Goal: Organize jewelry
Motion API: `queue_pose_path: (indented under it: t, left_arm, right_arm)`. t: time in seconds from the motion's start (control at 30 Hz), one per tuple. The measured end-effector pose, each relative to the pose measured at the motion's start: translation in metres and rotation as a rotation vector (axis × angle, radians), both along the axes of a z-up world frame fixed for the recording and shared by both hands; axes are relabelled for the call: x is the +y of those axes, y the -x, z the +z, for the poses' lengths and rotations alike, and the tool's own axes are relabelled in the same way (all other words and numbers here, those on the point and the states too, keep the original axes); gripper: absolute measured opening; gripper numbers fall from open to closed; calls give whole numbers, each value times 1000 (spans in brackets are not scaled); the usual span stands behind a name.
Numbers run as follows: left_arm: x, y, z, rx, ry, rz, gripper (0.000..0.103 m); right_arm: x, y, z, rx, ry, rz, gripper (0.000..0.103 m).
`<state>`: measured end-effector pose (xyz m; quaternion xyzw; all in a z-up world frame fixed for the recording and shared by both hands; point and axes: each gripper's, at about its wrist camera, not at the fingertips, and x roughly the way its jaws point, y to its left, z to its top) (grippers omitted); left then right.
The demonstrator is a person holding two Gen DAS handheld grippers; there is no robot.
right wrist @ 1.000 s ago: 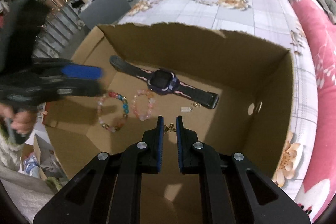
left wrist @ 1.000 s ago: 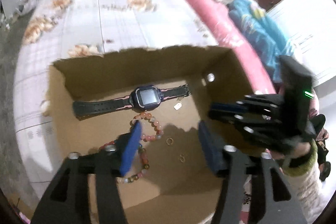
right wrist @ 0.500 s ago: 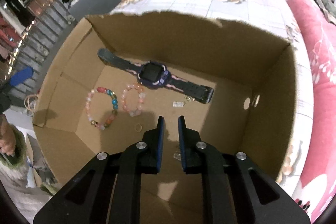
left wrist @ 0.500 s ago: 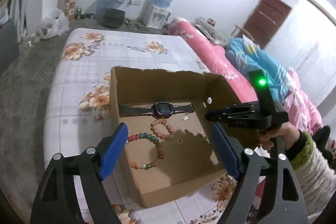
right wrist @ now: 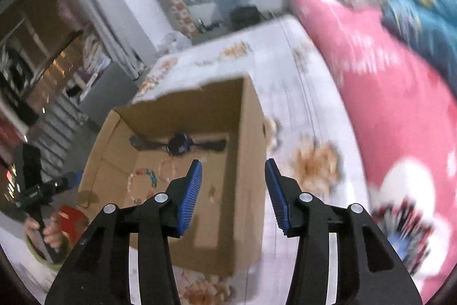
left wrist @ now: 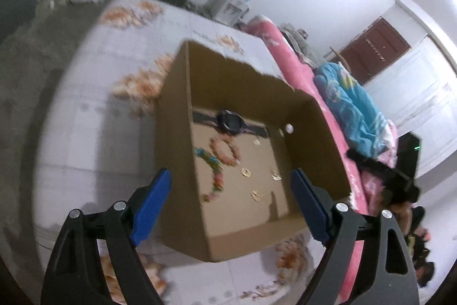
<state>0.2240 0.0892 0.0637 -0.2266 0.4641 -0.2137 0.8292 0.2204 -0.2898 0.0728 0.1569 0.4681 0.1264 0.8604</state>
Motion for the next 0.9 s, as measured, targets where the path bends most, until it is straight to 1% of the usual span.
queue_pose_path:
  t: [0.07, 0.1, 0.13, 0.23, 0.4, 0.47, 0.67, 0.9]
  left_arm:
    - [-7, 2, -3, 6, -9, -9, 87]
    - [-10, 3, -4, -5, -24, -10, 87]
    - [-13, 5, -4, -15, -45, -13, 87]
    - [-17, 9, -4, -25, -67, 8, 87]
    - [-26, 25, -2, -22, -108, 10, 87]
    - [-28, 35, -1, -17, -104, 3, 87]
    - [-30, 81, -3, -27, -79, -32, 87]
    - [-34, 117, -5, -51, -50, -37, 88]
  right_arm:
    - [2, 1, -12, 54, -55, 35, 47]
    - [6, 2, -19, 84, -93, 65, 51]
    - [7, 4, -23, 100, -107, 80, 53]
    - [16, 10, -21, 86, -61, 74, 54]
    - [16, 26, -19, 97, -52, 43, 54]
    - [14, 38, -20, 95, -49, 37, 54]
    - [11, 84, -20, 81, -48, 18, 54]
    - [11, 109, -23, 65, -29, -5, 54]
